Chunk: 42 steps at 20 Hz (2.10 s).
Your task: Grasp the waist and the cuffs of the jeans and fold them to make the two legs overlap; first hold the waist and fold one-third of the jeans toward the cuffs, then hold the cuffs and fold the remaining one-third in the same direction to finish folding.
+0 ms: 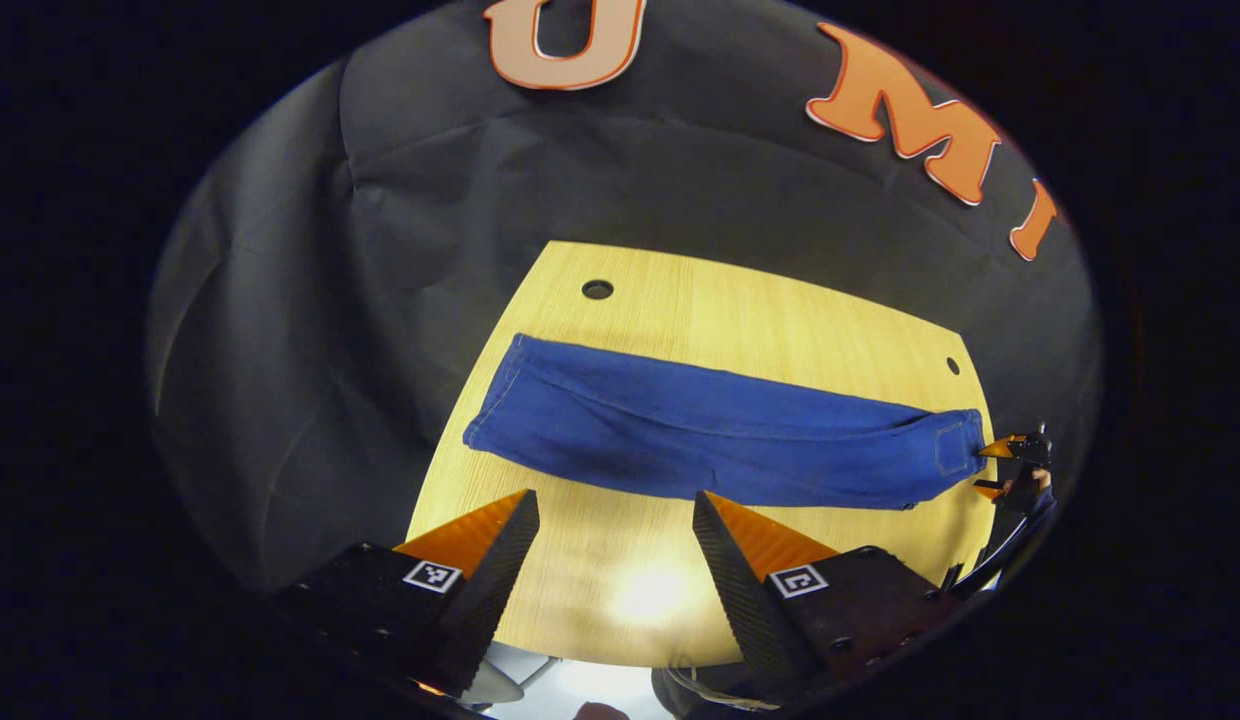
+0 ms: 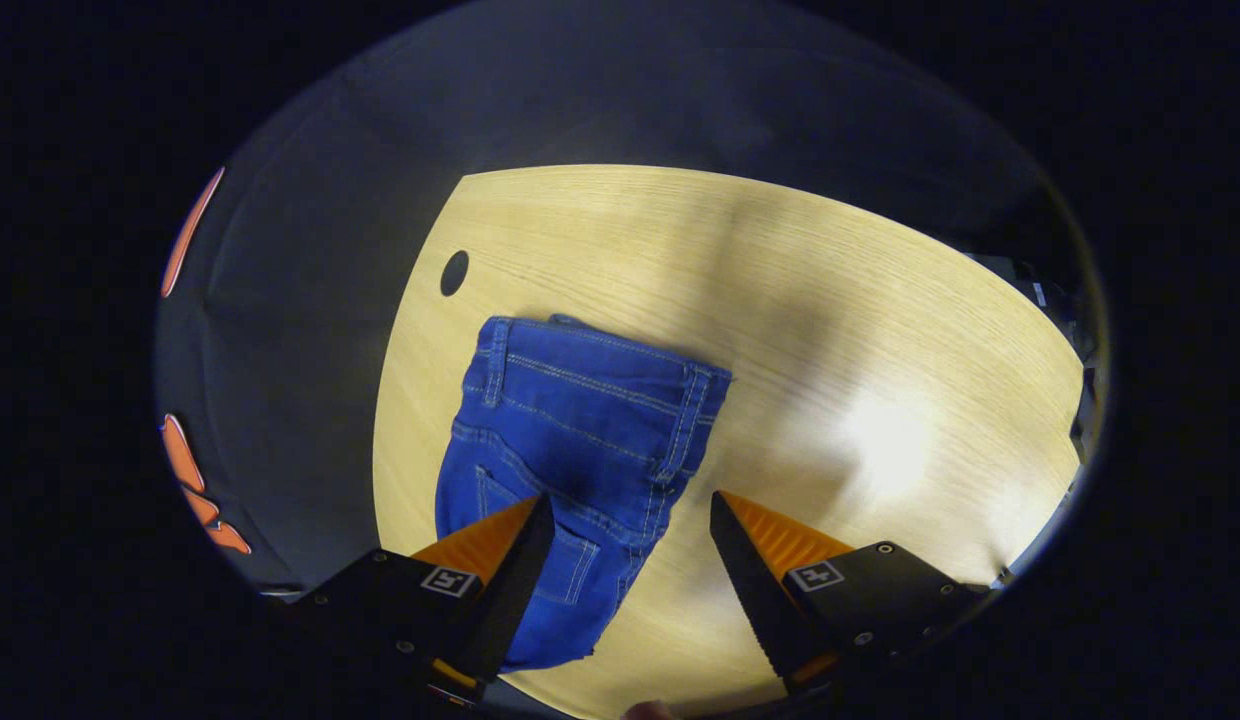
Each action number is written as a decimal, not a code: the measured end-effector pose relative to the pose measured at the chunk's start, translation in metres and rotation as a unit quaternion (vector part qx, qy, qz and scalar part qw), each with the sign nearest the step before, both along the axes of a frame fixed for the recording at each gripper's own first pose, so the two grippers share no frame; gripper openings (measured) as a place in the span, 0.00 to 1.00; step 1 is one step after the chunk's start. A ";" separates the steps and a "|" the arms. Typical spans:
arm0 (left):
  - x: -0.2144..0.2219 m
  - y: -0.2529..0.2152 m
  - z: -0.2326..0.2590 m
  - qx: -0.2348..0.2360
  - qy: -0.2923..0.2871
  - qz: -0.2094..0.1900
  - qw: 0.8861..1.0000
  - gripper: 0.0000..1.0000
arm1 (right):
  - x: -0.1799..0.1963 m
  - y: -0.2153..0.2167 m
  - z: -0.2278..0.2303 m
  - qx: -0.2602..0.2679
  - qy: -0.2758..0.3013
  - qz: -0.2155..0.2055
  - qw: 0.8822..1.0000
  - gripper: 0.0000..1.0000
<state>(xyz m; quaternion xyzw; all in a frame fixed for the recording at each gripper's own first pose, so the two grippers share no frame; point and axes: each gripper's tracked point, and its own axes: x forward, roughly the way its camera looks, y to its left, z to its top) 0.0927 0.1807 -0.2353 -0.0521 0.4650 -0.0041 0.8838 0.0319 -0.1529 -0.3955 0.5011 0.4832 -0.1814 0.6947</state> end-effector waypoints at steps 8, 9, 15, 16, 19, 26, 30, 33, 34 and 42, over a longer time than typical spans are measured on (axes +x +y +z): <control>-0.017 -0.042 0.021 -0.017 -0.025 0.006 1.000 0.96 | 0.018 -0.009 -0.010 0.018 0.011 0.001 1.000 0.89; -0.018 -0.043 0.018 -0.019 -0.021 0.011 1.000 0.96 | 0.013 -0.011 -0.012 0.012 0.018 0.008 1.000 0.86; -0.025 -0.053 0.006 -0.035 -0.009 0.026 0.999 0.96 | 0.023 -0.003 -0.018 0.009 -0.036 0.002 0.999 0.27; -0.024 -0.054 0.006 -0.033 -0.012 0.025 0.999 0.96 | 0.023 0.000 -0.016 0.014 -0.040 0.001 0.999 0.19; -0.014 -0.054 0.022 -0.024 -0.051 0.026 0.998 0.96 | 0.020 -0.002 -0.002 0.007 -0.059 0.008 0.998 0.18; 0.017 -0.059 0.045 -0.021 -0.132 -0.012 0.991 0.96 | 0.021 0.011 0.061 -0.067 -0.156 0.034 0.985 0.18; 0.029 -0.055 0.045 -0.037 -0.150 -0.030 0.988 0.96 | 0.019 0.030 0.098 -0.107 -0.201 0.057 0.972 0.18; 0.043 -0.052 0.049 -0.044 -0.176 -0.031 0.983 0.96 | 0.014 0.039 0.116 -0.128 -0.218 0.070 0.965 0.18; 0.047 -0.050 0.051 -0.042 -0.187 -0.030 0.981 0.96 | 0.013 0.046 0.126 -0.136 -0.226 0.078 0.961 0.18; 0.060 -0.041 0.034 -0.053 -0.182 -0.031 0.981 0.96 | 0.012 0.122 0.181 -0.207 -0.283 0.169 0.921 0.18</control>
